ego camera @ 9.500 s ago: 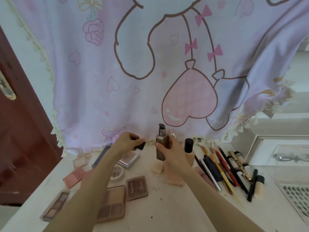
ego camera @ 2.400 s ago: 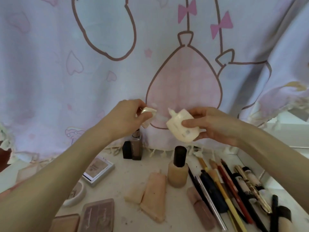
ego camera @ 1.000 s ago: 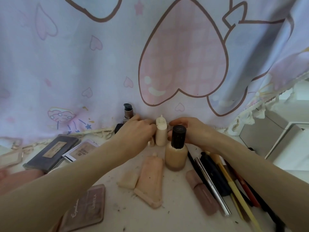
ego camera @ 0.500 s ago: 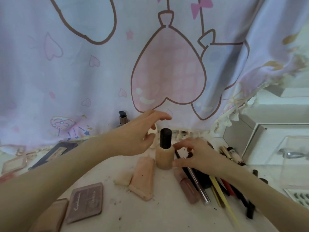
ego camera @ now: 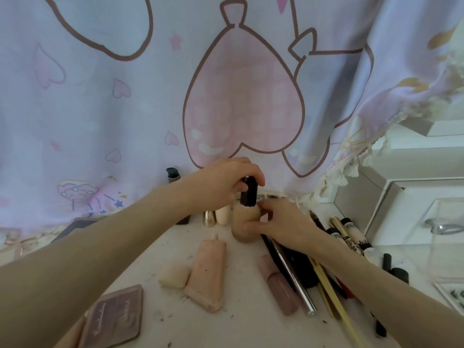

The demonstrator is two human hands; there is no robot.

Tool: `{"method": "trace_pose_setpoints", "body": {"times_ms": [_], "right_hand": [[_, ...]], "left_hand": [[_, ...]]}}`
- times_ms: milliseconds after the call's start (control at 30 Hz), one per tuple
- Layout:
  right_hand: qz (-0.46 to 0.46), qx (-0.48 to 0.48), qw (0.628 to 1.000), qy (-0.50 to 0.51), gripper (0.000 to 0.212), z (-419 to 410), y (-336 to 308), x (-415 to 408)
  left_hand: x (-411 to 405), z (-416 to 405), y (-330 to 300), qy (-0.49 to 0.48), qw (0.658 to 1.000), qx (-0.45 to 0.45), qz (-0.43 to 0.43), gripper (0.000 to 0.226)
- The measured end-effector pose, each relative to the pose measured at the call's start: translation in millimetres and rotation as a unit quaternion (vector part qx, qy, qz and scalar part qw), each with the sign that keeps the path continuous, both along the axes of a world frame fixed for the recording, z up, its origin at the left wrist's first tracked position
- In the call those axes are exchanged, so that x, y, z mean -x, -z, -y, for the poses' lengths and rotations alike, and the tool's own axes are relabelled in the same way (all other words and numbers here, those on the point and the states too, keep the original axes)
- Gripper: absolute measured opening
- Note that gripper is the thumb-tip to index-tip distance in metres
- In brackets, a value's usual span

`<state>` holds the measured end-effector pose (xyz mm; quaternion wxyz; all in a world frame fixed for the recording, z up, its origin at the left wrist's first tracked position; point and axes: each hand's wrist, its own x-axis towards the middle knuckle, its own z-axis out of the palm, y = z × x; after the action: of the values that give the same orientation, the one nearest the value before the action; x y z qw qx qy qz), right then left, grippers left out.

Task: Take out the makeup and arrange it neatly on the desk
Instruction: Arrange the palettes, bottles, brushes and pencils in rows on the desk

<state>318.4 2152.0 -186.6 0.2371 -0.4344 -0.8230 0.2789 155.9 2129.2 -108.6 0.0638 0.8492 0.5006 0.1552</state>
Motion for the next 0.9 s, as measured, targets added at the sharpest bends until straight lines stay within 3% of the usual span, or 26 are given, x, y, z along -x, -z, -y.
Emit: {"method": "trace_pose_setpoints", "body": {"times_ms": [233, 433, 567, 733, 800, 867, 900], "right_hand": [[-0.007, 0.013, 1.000, 0.020, 0.015, -24, 0, 0], [0.001, 0.003, 1.000, 0.030, 0.017, -34, 2, 6], [0.000, -0.005, 1.000, 0.019, 0.019, -36, 4, 4], [-0.017, 0.009, 1.000, 0.014, 0.020, -38, 5, 1], [-0.016, 0.005, 1.000, 0.012, 0.020, -37, 4, 2], [-0.012, 0.004, 1.000, 0.009, 0.018, -36, 4, 3], [-0.009, 0.004, 1.000, 0.009, 0.018, -35, 3, 3]], "left_hand": [[-4, -21, 6, 0.005, 0.997, -0.021, -0.079, 0.034], [-6, -42, 3, -0.029, 0.988, -0.050, -0.146, 0.023], [-11, -47, -9, -0.084, 0.988, -0.029, -0.127, 0.050], [-5, -38, -21, 0.028, 0.993, 0.068, -0.089, 0.029], [-6, -38, -19, 0.025, 0.991, 0.055, -0.117, 0.025], [-10, -39, -17, -0.010, 0.990, 0.021, -0.137, 0.003], [-12, -41, -16, -0.027, 0.990, -0.007, -0.142, 0.012]]}}
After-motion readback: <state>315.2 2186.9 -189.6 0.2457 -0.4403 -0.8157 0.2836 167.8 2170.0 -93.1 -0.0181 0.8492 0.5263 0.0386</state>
